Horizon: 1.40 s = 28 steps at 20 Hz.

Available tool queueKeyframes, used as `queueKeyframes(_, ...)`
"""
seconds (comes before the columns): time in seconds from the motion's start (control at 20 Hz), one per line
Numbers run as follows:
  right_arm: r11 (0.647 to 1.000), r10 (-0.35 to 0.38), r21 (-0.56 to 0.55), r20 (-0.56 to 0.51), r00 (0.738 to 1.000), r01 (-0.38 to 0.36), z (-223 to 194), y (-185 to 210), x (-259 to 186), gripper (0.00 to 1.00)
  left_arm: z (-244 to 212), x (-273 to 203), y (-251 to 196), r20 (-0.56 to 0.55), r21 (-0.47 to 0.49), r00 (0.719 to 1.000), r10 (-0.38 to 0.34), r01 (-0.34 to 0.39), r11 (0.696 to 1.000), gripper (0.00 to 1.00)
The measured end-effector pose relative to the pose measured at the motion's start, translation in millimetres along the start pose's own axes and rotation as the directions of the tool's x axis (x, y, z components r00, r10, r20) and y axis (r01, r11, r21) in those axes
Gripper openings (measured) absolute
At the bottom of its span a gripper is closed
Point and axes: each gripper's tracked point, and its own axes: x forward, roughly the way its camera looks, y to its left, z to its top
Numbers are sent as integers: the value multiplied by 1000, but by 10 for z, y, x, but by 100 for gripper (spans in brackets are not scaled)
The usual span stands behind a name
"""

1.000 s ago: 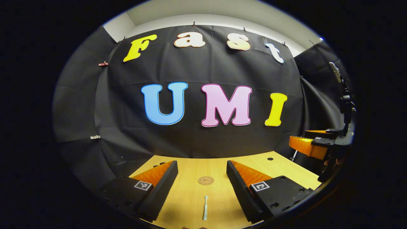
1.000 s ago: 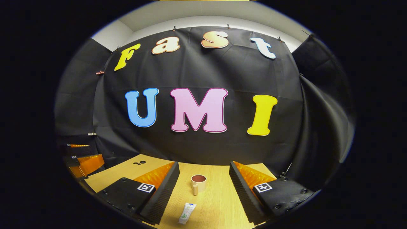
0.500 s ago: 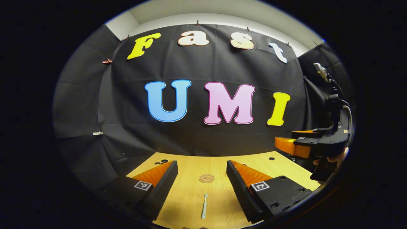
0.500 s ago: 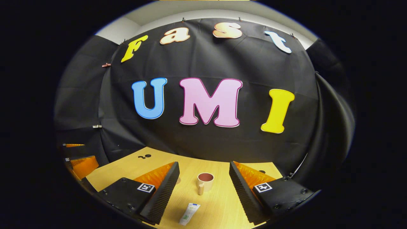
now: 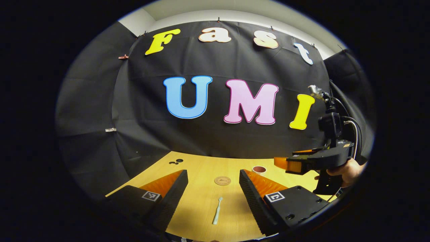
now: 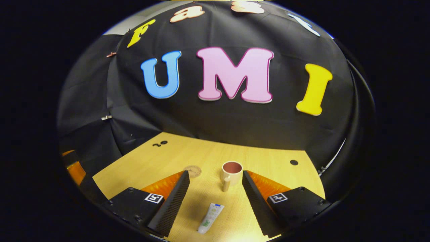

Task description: Put the toothbrush and toothpaste on the desktop into the cup, then pick up the cup and place it on the coaster on the desktop.

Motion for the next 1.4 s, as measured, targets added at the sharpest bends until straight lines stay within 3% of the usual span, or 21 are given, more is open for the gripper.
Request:
queueKeyframes(0.15, 997, 24, 77, -147, 989, -13, -476, 6, 190, 97, -69, 29, 121, -23, -12, 999, 44, -45, 999, 98)
queueKeyframes(0.3, 995, 36, 97, -287, 957, -8, -962, 21, 291, 98, -207, 37, 252, -60, -16, 994, 88, -89, 996, 97)
queueKeyframes(0.75, 997, 46, 82, -507, 861, -4, -1794, 77, 634, 99, -547, 46, 438, -178, 15, 966, 186, -186, 982, 98)
queueKeyframes(1.15, 996, -6, 59, -673, 740, 61, -2441, -18, 650, 99, -674, 60, 380, -209, 49, 962, 177, -170, 984, 98)
queueKeyframes(1.25, 997, -21, 38, -668, 744, 63, -2455, -3, 702, 99, -667, 71, 364, -207, 50, 963, 171, -164, 985, 98)
queueKeyframes(1.3, 998, -35, 11, -687, 726, 58, -2491, 6, 668, 98, -667, 80, 358, -207, 48, 964, 169, -163, 985, 98)
queueKeyframes(1.35, 999, -30, 13, -684, 729, 53, -2437, 38, 661, 98, -684, 81, 358, -210, 40, 963, 166, -162, 986, 98)
queueKeyframes(1.4, 998, -33, 9, -699, 714, 54, -2482, 78, 660, 89, -698, 82, 351, -211, 32, 964, 163, -160, 987, 98)
